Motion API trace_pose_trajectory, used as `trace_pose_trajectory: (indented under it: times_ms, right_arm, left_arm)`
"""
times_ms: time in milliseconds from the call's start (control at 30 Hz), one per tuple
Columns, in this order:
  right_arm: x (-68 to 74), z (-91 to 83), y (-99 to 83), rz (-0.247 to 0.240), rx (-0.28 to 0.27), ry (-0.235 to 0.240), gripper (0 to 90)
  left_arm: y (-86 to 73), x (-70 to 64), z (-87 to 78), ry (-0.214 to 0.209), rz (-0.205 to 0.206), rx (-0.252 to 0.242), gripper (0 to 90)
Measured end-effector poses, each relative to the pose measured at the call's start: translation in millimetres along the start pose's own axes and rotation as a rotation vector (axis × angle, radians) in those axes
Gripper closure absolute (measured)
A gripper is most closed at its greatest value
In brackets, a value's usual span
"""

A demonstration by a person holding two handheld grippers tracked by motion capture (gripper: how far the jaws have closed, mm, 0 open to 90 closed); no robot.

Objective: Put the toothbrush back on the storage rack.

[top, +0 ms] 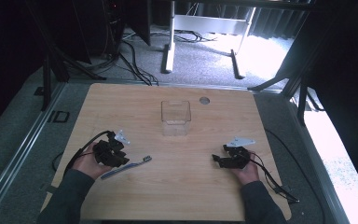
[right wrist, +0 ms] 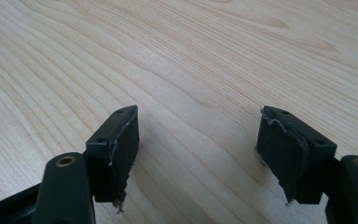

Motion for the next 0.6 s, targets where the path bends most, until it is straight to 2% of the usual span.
trace_pose_trajectory:
  times_ms: [600]
  right_arm:
    - [0.1, 0.0, 0.0, 0.001, 0.001, 0.001, 29.1]
  left_arm:
    - [3.2, -0.8, 5.5, 0.013, 0.034, 0.051, 71.3]
Point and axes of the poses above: each handheld gripper's, and its own axes: z roughly forward along the jaws, y roughly out of its top, x roughly to its left, the point moved 9 cm from there along z, roughly forward along the jaws, and after that the axes turned 5 degrees about -z, right-handed, at the moved point
